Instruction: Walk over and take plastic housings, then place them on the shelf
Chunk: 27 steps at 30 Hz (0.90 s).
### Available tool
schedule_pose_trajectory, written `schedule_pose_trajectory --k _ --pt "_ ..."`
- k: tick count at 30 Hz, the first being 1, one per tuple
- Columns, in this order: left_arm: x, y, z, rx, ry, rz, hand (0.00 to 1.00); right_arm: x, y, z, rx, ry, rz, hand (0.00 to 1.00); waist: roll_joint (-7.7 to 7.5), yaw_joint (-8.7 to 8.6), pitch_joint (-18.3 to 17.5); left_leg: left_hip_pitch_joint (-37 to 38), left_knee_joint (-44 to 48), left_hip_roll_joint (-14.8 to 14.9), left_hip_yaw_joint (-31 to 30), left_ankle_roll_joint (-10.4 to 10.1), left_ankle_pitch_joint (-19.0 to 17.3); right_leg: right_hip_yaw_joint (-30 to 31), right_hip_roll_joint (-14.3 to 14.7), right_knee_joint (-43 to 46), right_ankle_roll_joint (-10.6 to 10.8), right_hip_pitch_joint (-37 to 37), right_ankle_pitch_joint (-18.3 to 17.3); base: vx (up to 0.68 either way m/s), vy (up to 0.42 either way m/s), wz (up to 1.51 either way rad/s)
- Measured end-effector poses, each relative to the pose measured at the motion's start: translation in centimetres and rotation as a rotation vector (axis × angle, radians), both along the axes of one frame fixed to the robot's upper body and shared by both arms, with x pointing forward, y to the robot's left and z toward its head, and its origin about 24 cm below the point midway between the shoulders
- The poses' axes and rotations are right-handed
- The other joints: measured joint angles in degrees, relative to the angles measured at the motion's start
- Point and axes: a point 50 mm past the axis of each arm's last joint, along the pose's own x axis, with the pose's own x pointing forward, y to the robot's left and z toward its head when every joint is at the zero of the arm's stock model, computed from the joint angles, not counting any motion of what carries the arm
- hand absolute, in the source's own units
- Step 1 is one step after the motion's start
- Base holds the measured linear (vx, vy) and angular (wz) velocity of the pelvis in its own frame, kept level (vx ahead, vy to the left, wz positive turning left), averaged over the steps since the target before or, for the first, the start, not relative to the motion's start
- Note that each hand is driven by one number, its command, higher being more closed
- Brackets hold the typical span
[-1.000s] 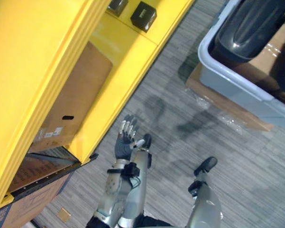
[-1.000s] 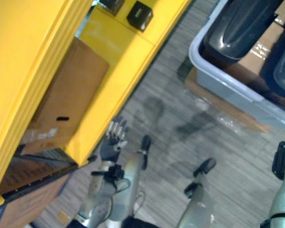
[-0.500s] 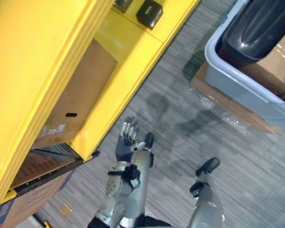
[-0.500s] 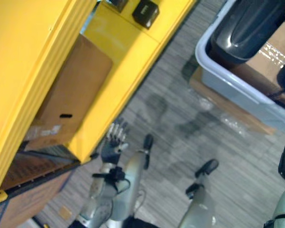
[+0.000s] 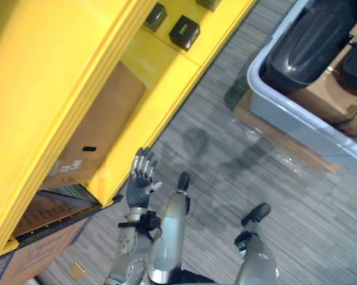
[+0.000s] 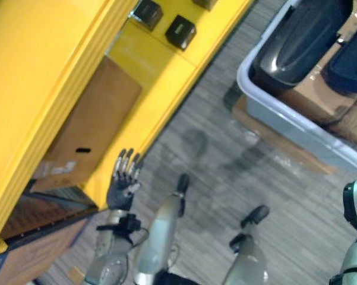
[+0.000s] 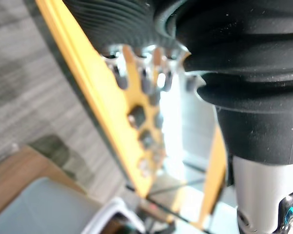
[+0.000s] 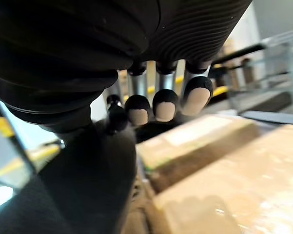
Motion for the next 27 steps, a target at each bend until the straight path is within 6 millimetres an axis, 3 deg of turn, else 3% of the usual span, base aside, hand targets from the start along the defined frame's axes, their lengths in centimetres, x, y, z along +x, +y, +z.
schedule_pose_trajectory --k 6,11,18,23,24,27 --pt "-0.1 0.9 0.8 0.023 -0.039 0.013 0.00 1.5 2.4 0.1 -0.021 -0.028 0.092 1.00 -3.63 -1.39 -0.23 3.67 -3.94 0.51 0.32 -0.79 1.93 0.03 0.44 -0.02 -0.80 1.64 -0.47 -0.02 -0.012 -0.01" --pt "-0.2 1.2 1.7 0.021 -0.077 0.029 0.00 1.9 3.8 0.0 -0.075 -0.077 0.138 1.00 -5.80 -1.72 -0.91 5.82 -7.70 0.80 1.19 -1.21 4.11 0.06 0.75 -0.70 -1.57 1.99 -0.92 -0.05 -0.027 -0.03" --pt "0.1 1.5 3.2 0.043 -0.139 0.068 0.00 2.4 5.5 -0.8 -0.076 -0.146 0.175 1.00 -6.39 -3.09 -1.15 7.27 -11.40 1.48 1.70 -1.78 6.50 0.25 1.76 -2.07 -2.47 1.99 0.09 -0.05 -0.022 -0.04" --pt "0.6 1.7 4.1 0.042 -0.181 0.081 0.00 2.9 7.0 -1.5 -0.070 -0.171 0.218 1.00 -7.86 -3.81 -1.90 8.68 -14.15 1.87 2.33 -2.11 7.87 0.79 2.16 -2.37 -2.62 1.91 0.20 -0.01 -0.028 -0.04" --pt "0.8 1.6 4.3 0.039 -0.191 0.084 0.00 3.0 7.4 -1.7 -0.065 -0.170 0.233 0.00 -8.31 -3.92 -2.15 8.83 -14.23 1.90 2.67 -2.11 7.86 1.27 2.18 -2.58 -2.71 1.86 0.36 0.00 -0.005 -0.11" --pt "1.3 1.6 5.0 0.036 -0.219 0.087 0.00 3.1 7.8 -2.6 -0.047 -0.158 0.247 0.00 -9.09 -4.27 -2.57 8.89 -14.33 1.89 3.07 -2.11 7.86 1.50 2.24 -3.18 -2.73 1.84 0.76 0.00 0.001 -0.07"
